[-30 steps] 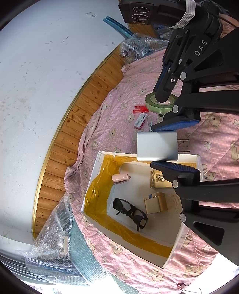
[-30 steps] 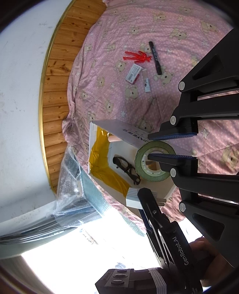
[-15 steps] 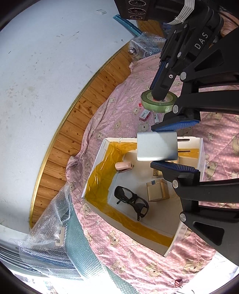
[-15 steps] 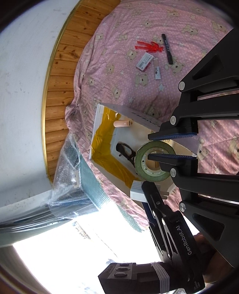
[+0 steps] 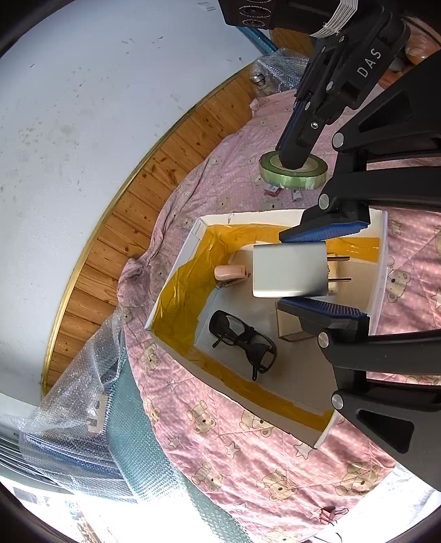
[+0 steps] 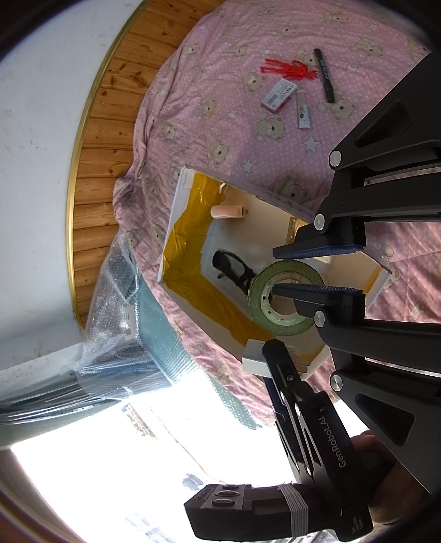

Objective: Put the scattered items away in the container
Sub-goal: 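Open the left tool releasing the charger while the right tool releases the tape roll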

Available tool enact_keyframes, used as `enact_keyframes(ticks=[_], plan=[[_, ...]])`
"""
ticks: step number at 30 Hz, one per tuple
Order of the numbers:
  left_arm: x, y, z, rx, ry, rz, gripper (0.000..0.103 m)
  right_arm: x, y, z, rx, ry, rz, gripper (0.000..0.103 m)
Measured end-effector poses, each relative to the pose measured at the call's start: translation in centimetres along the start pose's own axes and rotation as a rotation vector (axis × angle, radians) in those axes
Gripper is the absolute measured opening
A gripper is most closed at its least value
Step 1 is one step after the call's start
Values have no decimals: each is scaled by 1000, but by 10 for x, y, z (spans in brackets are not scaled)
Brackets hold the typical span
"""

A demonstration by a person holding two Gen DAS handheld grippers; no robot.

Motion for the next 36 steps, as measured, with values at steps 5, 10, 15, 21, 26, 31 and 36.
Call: enact_keyframes(ticks=[5, 10, 15, 21, 26, 31, 36], plan=[[-9, 16, -5, 29, 15, -30, 34, -20, 3, -11, 14, 20, -5, 15], [-20, 27, -8, 48, 34, -58, 34, -43, 1, -20, 17, 40, -4, 15], [-34, 40, -12, 66, 62, -102, 35, -70, -11, -32, -1, 38, 37, 36], [-39, 49, -15, 84, 70, -118, 40, -78, -18, -29, -34, 58, 13, 36], [-42, 46, -16, 76, 78, -108, 40, -74, -20, -25, -55, 60, -4, 36], [-42, 41, -17, 74, 81, -98, 40, -63, -27, -21, -90, 49, -13, 36], [-40, 28, -18, 56, 76, -82, 40, -53, -40, -11, -138, 45, -23, 36]])
Point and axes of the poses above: each gripper's, at about its wrist camera, not at the fingertips, and x roughly against the way its jaws point, y to its left, z to its underside, the point moved 4 cm from there along -x, roughly the way its jaws point, and after that the axes turned 2 degrees about x, right-handed, at the moved point
